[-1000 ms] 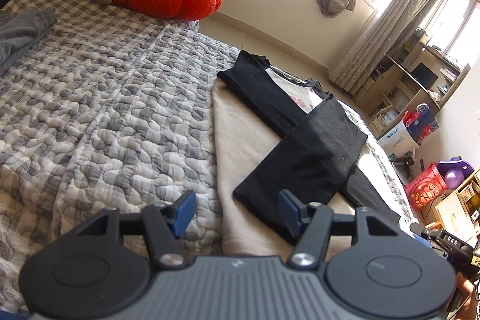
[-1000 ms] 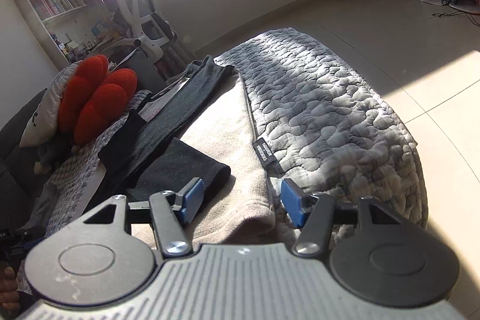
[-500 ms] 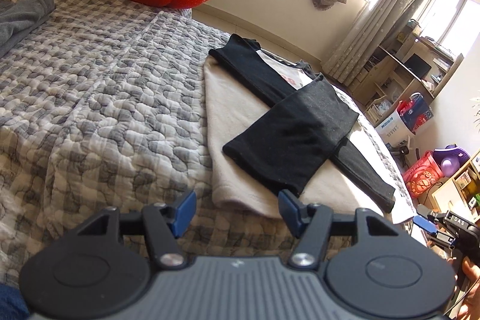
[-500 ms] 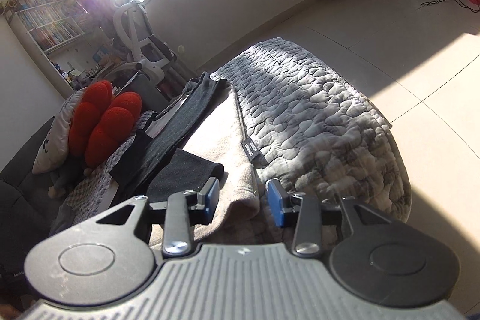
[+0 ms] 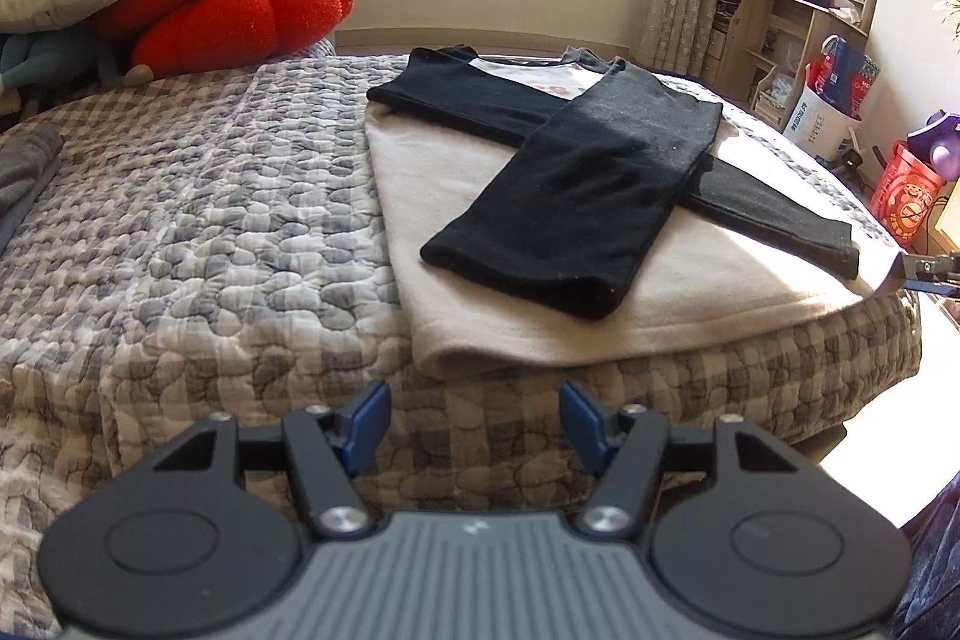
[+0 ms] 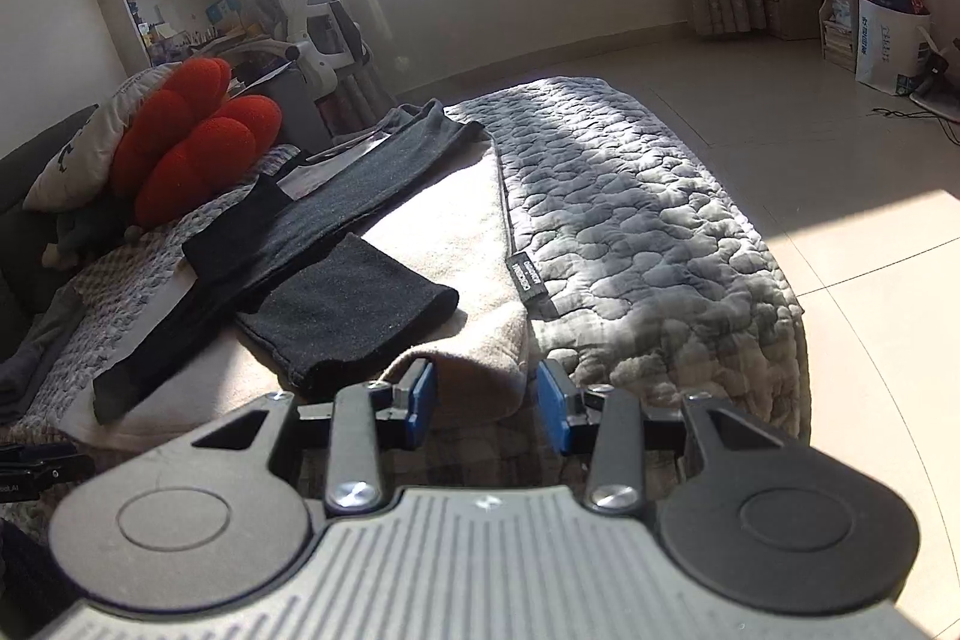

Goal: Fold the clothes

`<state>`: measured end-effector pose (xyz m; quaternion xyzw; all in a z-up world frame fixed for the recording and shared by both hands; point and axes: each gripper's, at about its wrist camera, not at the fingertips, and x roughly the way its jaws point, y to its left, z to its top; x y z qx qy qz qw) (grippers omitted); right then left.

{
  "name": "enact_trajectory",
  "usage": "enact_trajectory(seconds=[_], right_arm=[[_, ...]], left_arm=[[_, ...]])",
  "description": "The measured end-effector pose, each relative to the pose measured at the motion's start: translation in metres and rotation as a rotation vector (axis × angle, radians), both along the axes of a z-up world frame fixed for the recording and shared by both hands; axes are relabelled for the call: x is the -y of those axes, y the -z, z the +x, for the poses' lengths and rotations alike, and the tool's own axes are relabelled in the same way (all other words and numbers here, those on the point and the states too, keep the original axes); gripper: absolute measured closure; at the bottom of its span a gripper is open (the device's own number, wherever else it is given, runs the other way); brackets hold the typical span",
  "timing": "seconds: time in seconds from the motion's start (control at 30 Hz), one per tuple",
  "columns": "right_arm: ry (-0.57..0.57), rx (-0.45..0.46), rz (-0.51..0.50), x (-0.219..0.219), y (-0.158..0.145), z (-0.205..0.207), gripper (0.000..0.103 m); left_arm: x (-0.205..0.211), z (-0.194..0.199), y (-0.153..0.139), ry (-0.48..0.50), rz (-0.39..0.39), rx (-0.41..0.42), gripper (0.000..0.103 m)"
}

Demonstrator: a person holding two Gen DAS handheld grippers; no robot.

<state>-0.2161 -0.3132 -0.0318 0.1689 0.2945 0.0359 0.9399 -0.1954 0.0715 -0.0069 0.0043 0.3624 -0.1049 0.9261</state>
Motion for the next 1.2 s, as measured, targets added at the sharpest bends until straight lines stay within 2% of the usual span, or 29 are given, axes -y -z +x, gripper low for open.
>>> enact_trajectory(seconds=[0.17,0.23,0.3,0.4,0.53,0.77,0.8,0.87,0.93,1.0,1.03,1.07,1.1,1.13,1.2], right_arm=[[0.035,-0.010,0.004,0.003,0.000,0.012,0.064],[0.040,-0.004,0.008,0.004,0.001,0.011,0.064],[0.042,0.003,0.025,0.005,0.000,0.009,0.064],[0.040,0.016,0.106,0.013,0.001,0.009,0.064],[0.035,0.017,0.178,0.018,0.001,0.008,0.064],[0.021,0.003,0.201,0.017,0.006,0.011,0.062],[0.021,0.005,0.203,0.016,0.007,0.010,0.062],[0.018,0.007,0.209,0.015,0.009,0.007,0.067],[0.011,-0.002,0.244,0.013,0.012,0.005,0.071],[0.019,-0.004,0.229,0.009,0.013,0.004,0.077],[0.027,-0.003,0.210,0.006,0.013,0.004,0.085],[0.036,-0.001,0.197,0.005,0.012,0.003,0.096],[0.045,0.004,0.215,0.007,0.012,0.002,0.098],[0.053,0.011,0.259,0.012,0.013,0.001,0.098],[0.067,0.022,0.306,0.019,0.011,-0.002,0.098]], left_arm=[[0.008,0.004,0.004,-0.004,0.074,0.008,0.044],[0.007,0.005,0.001,-0.016,0.068,0.025,0.050],[0.004,0.007,-0.002,-0.022,0.044,0.036,0.052],[0.001,0.010,-0.004,-0.024,0.027,0.039,0.062],[0.000,0.010,-0.009,-0.006,0.013,0.053,0.070],[-0.017,0.026,-0.009,-0.081,-0.110,0.008,0.070],[-0.019,0.027,-0.009,-0.096,-0.127,0.004,0.067],[-0.020,0.024,-0.007,-0.121,-0.158,-0.003,0.064],[-0.018,0.022,-0.006,-0.131,-0.182,-0.012,0.053],[-0.015,0.023,-0.006,-0.138,-0.198,-0.021,0.051],[-0.013,0.024,-0.007,-0.139,-0.186,-0.016,0.056],[-0.012,0.024,-0.008,-0.137,-0.160,-0.004,0.068],[-0.010,0.024,-0.009,-0.135,-0.134,0.009,0.092],[-0.011,0.024,-0.010,-0.128,-0.134,0.012,0.098],[-0.018,0.024,-0.014,-0.108,-0.189,-0.002,0.098]])
